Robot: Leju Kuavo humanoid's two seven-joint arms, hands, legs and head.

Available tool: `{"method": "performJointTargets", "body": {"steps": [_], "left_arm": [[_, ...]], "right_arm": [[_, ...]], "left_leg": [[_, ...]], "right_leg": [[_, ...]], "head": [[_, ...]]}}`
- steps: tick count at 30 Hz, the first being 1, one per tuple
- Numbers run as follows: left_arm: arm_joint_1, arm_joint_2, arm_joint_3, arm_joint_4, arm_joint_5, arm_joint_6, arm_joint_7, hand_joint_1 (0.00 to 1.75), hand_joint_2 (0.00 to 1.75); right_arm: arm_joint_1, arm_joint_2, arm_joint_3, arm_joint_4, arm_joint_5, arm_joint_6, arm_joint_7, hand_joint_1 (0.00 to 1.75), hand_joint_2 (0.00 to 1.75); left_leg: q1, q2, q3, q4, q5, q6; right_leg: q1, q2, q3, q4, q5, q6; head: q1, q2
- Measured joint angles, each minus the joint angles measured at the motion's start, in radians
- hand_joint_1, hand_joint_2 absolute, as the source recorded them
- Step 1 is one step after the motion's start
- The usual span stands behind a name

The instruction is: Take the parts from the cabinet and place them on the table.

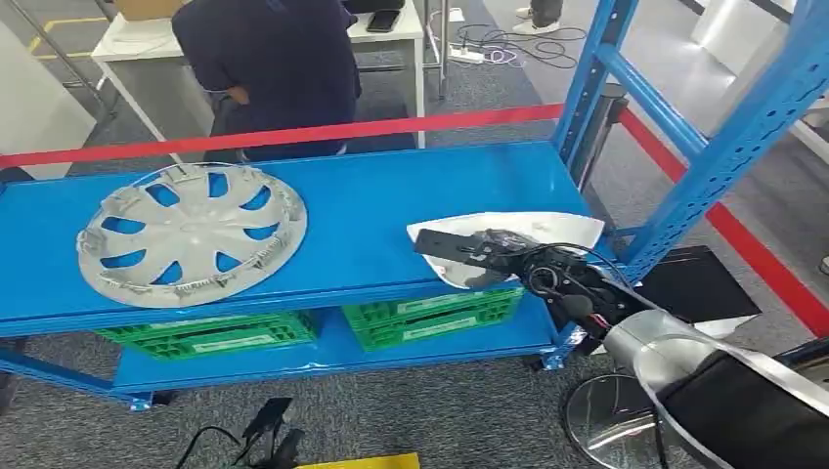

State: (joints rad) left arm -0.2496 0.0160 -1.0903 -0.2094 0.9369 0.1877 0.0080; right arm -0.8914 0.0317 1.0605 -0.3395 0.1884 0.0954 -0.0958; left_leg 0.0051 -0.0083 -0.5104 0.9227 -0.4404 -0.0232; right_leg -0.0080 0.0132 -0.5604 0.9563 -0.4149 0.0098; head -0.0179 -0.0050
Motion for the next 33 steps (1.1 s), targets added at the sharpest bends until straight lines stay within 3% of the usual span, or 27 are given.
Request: {"method": "performJointTargets", "body": {"steps": [33], "left_arm": [[0.000,0.001,0.000,0.000,-0.005,0.003,0.011,0.00,0.00]], "right_arm": [[0.000,-0.003,0.000,0.000,0.009,-0.031,0.007,0.00,1.75]], "left_leg": [[0.000,0.000,0.000,0.000,0.000,0.000]], "right_leg": [[0.000,0.000,0.000,0.000,0.000,0.000]], "head": [[0.000,0.000]]}}
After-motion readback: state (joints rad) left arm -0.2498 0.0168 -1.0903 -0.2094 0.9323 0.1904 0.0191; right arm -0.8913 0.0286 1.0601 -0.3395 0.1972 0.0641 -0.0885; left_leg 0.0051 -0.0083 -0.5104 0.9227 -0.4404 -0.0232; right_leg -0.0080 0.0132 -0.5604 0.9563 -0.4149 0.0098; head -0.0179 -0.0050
